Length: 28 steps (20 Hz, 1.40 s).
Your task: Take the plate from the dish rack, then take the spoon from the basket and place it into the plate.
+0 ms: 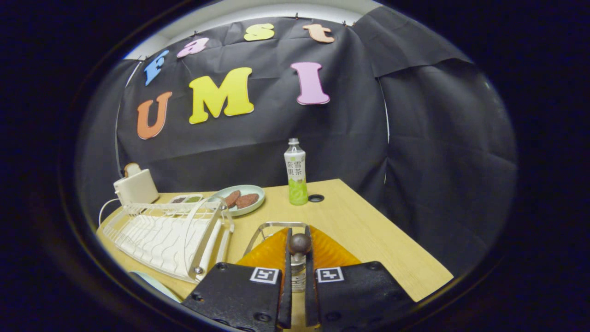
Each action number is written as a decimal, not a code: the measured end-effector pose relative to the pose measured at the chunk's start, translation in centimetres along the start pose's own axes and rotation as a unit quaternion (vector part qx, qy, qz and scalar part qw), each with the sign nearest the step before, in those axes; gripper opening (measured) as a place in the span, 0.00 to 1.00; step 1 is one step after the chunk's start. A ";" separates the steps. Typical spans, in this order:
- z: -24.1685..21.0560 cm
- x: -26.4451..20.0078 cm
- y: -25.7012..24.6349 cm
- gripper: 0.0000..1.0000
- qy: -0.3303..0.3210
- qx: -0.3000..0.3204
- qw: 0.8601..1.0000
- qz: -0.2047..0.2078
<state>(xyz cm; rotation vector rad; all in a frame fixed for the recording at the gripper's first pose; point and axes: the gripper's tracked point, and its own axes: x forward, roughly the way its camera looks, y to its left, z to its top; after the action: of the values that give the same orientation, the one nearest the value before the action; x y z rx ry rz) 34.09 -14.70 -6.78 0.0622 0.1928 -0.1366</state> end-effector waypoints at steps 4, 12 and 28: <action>2.3 -0.5 1.7 0.15 -0.018 -0.027 0.999 -0.006; 8.4 -6.5 5.5 0.15 -0.084 -0.040 0.996 0.013; -4.5 -19.4 22.2 0.15 -0.062 -0.087 0.985 0.138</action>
<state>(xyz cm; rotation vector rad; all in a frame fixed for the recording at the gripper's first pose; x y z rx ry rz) 17.56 10.12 -6.35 -0.0930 0.0707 0.1525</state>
